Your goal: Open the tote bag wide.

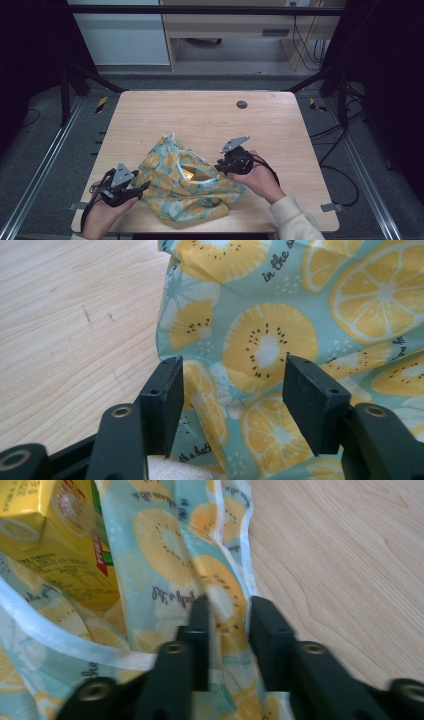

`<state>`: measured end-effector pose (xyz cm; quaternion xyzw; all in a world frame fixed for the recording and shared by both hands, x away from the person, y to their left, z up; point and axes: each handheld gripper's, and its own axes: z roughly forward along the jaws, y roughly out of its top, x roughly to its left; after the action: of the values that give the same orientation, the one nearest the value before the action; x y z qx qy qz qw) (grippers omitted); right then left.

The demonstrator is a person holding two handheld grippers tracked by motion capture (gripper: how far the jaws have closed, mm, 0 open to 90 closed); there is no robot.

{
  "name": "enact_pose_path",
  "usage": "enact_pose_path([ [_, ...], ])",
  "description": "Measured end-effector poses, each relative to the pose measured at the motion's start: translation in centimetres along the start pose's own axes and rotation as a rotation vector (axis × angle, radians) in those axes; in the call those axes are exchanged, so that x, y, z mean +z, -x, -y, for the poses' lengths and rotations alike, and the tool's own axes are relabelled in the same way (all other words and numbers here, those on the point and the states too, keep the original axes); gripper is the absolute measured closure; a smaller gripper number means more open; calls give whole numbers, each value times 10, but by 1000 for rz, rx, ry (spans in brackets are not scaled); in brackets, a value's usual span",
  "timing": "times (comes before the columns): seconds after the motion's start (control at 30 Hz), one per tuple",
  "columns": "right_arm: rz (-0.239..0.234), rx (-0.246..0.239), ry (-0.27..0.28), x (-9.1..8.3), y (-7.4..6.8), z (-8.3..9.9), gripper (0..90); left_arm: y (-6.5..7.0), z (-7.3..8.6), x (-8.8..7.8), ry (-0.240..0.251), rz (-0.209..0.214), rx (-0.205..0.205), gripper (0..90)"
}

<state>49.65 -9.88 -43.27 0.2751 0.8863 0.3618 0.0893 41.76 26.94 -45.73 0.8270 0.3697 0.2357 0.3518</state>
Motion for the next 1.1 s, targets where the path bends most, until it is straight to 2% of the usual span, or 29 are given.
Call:
enact_pose_path([
  [0.03, 0, 0, 0, 0, 0, 0, 820, 0, 0, 0, 1, 1, -1, 416],
  [0.1, -5, -10, 35, -5, -3, -3, 883, -1, -1, -1, 8, 2, -8, 413],
  [0.23, -11, -31, 106, -17, -13, -10, 900, -2, -4, -5, 35, 6, -28, 404],
  [0.3, -23, -36, 141, -25, -19, -14, 900, -2, -7, -9, 57, 9, -33, 396],
  [0.33, -48, -45, 178, -33, -27, -18, 900, -3, -11, -13, 70, 9, -34, 383],
  [0.37, -48, -45, 178, -33, -27, -18, 900, -3, -11, -13, 70, 9, -34, 376],
  [0.4, -72, -47, 199, -37, -35, -20, 900, -4, -15, -17, 93, 18, -46, 371],
  [0.43, -72, -47, 199, -37, -35, -20, 900, -4, -15, -17, 93, 18, -46, 366],
  [0.47, -104, -66, 205, -38, -48, -20, 900, -4, -21, -21, 104, 19, -46, 360],
  [0.5, -104, -66, 205, -38, -48, -20, 900, -4, -21, -21, 104, 19, -46, 356],
  [0.53, -116, -86, 199, -37, -58, -18, 900, -4, -24, -22, 108, 23, -44, 355],
  [0.57, -116, -86, 199, -37, -58, -18, 900, -3, -28, -23, 116, 24, -47, 355],
  [0.63, -150, -113, 195, -31, -73, -16, 900, -2, -39, -25, 130, 27, -43, 350],
  [0.67, -150, -113, 195, -31, -73, -16, 900, -2, -45, -26, 130, 26, -33, 350],
  [0.7, -167, -123, 185, -27, -80, -15, 900, -1, -57, -25, 133, 35, -28, 344],
  [0.73, -175, -131, 183, -24, -83, -15, 900, -1, -57, -25, 133, 35, -28, 334],
  [0.77, -179, -132, 179, -22, -86, -14, 900, 1, -68, -24, 135, 50, -35, 328],
  [0.8, -179, -132, 179, -22, -86, -14, 900, 1, -68, -24, 135, 50, -35, 322],
  [0.9, -197, -145, 172, -16, -93, -12, 900, 5, -86, -18, 118, 53, -25, 311],
  [1.1, -212, -171, 153, -9, -104, -9, 900, 15, -115, 1, 96, 73, -26, 266],
])
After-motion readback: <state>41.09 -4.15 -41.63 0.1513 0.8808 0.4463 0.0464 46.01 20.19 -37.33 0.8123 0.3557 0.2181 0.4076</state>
